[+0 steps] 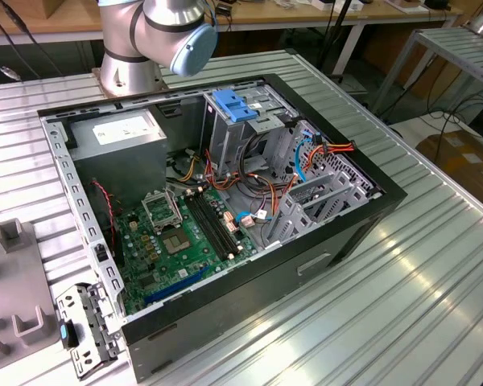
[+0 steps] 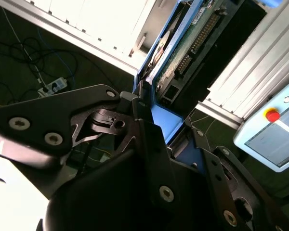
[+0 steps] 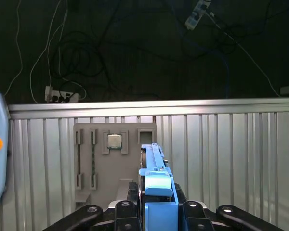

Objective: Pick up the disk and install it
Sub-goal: 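Pick up the disk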

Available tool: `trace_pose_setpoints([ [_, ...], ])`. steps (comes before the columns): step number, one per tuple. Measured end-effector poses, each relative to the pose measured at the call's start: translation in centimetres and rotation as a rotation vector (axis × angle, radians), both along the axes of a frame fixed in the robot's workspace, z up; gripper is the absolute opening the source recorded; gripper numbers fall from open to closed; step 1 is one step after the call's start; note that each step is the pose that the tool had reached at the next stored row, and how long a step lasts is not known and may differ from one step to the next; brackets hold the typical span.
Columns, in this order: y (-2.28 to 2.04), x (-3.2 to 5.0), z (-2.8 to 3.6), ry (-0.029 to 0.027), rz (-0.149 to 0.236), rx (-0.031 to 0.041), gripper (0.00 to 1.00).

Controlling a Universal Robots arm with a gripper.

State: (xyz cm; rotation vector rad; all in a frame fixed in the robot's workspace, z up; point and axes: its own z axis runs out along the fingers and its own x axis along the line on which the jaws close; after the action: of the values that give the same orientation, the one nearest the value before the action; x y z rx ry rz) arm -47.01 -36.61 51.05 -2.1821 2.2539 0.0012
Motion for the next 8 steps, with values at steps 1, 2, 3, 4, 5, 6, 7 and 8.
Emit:
trace_pose_setpoints([
  [1,0.00,0.00,0.00,-0.0001,0.000,0.0000,0.37],
  [2,0.00,0.00,0.00,-0.0002,0.000,0.0001,0.37],
  [3,0.00,0.00,0.01,-0.0002,0.000,0.0001,0.37],
  [4,0.00,0.00,0.02,-0.0001,0.000,0.0000,0.37],
  [5,0.00,0.00,0.02,-0.0001,0.000,0.0000,0.37],
  [6,0.00,0.00,0.02,-0.0001,0.000,0.0000,0.37],
  [7,0.00,0.03,0.02,-0.0002,0.000,0.0001,0.37],
  [8,0.00,0.08,0.03,0.0000,0.000,0.0000,0.37],
])
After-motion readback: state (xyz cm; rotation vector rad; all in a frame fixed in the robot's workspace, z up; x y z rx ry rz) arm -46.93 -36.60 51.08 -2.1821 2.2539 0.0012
